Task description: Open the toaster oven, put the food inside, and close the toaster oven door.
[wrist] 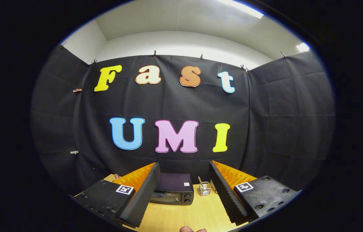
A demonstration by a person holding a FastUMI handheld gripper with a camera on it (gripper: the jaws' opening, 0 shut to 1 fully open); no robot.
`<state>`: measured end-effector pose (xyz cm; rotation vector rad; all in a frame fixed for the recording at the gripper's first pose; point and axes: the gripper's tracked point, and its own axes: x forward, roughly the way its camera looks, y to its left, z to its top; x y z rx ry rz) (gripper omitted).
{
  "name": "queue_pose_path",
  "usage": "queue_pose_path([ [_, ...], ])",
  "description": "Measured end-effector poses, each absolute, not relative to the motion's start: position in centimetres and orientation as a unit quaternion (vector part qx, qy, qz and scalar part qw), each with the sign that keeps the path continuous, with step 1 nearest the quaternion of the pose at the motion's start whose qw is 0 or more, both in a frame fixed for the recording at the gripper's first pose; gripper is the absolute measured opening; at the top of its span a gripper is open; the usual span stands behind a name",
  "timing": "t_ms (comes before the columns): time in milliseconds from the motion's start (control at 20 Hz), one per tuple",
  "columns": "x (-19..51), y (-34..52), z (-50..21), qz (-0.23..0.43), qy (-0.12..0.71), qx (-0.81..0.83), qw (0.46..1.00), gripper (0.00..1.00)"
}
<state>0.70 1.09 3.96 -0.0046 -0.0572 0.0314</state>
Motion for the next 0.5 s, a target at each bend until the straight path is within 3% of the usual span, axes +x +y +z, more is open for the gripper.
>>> queue_pose_path([
  [500,0.75,1.19,4.21,0.017,-0.035,-0.008,0.999,0.98],
])
